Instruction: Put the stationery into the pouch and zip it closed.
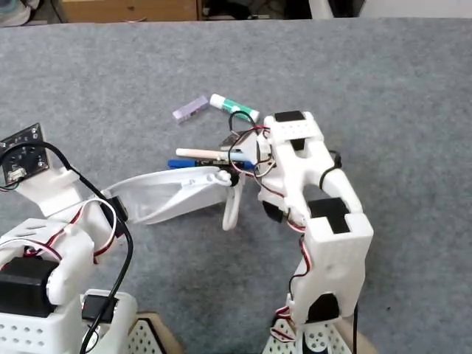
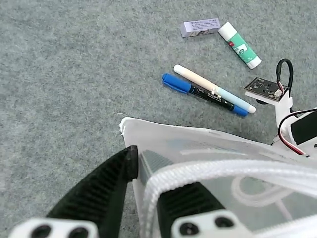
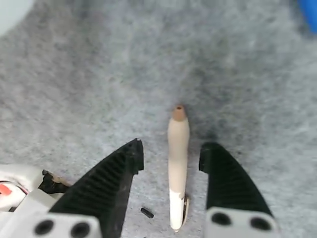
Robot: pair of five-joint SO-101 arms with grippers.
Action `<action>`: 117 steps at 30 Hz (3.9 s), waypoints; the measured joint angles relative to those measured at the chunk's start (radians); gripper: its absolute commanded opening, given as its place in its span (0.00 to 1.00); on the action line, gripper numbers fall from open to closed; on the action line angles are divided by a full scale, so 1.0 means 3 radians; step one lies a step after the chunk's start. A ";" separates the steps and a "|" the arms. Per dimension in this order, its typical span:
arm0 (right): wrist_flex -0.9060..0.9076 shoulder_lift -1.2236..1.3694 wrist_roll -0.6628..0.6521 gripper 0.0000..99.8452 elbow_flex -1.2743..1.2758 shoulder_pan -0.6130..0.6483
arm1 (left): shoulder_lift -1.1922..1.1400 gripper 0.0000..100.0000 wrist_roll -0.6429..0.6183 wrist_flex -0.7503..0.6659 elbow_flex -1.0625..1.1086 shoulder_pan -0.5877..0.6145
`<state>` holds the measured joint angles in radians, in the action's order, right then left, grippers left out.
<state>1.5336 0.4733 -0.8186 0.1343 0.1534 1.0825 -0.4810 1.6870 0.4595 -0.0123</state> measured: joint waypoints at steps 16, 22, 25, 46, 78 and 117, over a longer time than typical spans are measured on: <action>-0.0005 0.0148 0.0041 0.01 -0.0087 -0.0072 | 0.0000 0.03 0.0000 0.0000 0.0000 0.0000; 0.0205 0.0164 0.0041 0.01 -0.0220 -0.0343 | 0.0000 0.03 0.0000 0.0000 0.0000 0.0000; 0.0317 0.0041 -0.0046 0.01 -0.0240 -0.0450 | 0.0000 0.03 0.0000 0.0000 0.0000 0.0000; 0.0619 -0.2138 0.0215 0.01 -0.0240 -0.0762 | 0.0000 0.03 0.0000 0.0000 0.0000 0.0000; -0.0015 -0.3534 0.2327 0.01 -0.2291 0.1161 | 0.0010 0.03 0.0000 -0.0061 0.0138 0.0005; 0.0010 -0.2900 0.1800 0.01 -0.2803 0.3166 | 0.0010 0.03 -0.0005 -0.0215 0.0256 0.0010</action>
<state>1.5367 -0.3966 -0.2785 -0.7066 1.1032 1.0856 -0.4826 1.6226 0.5363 -0.0092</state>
